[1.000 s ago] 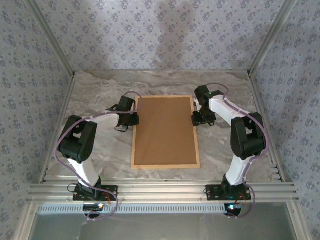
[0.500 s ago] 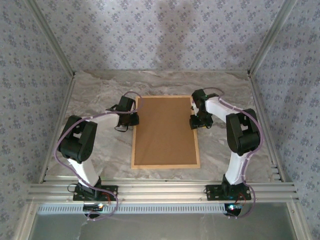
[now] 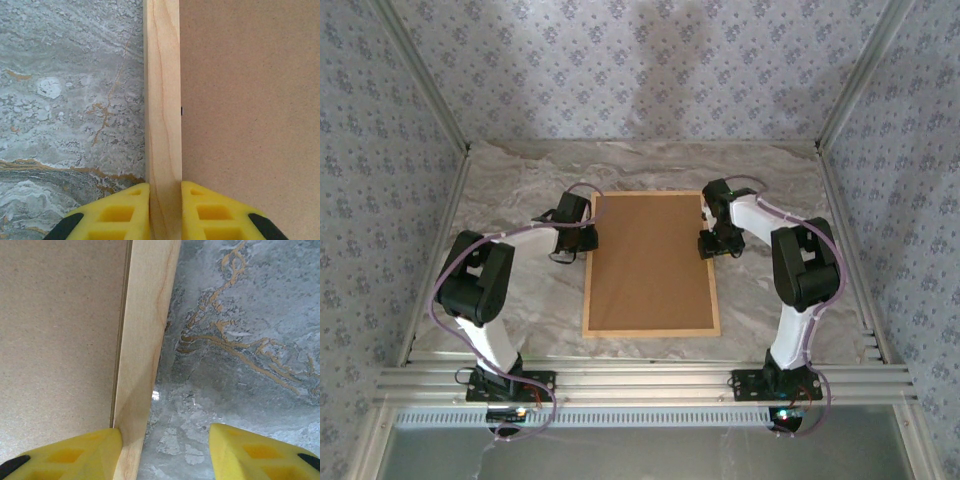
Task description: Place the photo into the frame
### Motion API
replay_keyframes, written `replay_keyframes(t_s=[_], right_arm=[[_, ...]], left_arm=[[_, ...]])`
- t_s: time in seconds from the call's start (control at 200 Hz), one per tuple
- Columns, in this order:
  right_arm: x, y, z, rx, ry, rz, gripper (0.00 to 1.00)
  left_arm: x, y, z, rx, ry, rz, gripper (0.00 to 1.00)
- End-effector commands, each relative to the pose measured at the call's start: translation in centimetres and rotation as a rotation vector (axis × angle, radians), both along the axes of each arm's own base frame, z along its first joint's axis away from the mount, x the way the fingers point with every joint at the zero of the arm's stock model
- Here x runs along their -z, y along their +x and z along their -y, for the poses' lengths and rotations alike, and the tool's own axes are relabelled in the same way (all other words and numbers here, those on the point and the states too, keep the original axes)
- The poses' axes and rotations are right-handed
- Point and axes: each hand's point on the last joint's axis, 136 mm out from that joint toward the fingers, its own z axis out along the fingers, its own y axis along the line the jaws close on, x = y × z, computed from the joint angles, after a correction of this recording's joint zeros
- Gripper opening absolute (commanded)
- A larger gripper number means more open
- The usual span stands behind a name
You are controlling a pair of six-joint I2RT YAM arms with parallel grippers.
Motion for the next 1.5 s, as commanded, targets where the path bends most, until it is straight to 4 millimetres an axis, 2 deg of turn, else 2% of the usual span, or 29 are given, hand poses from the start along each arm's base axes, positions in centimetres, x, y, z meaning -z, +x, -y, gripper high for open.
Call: replay_keyframes(t_s=[0.0, 0.405, 0.695, 1.494], right_arm=[[2.5, -1.8, -1.4, -0.006, 0.02, -0.078, 0.54], [3.2, -2.1, -1.8, -0.035, -0.026, -0.077, 0.56], [3.5, -1.8, -3.3, -0.095, -0.047, -0.058, 0.57], [3.3, -1.6, -5.1, -0.145, -0.031, -0.014, 0.63]], left_arm=[[2.4, -1.8, -0.2, 0.03, 0.028, -0.09, 0.2], [2.5, -1.9, -0.2, 0.03, 0.025, -0.093, 0.19], [2.6, -2.0, -0.3, 0.03, 0.029, -0.094, 0.2], [2.6, -1.9, -0.2, 0.035, 0.031, -0.097, 0.19]])
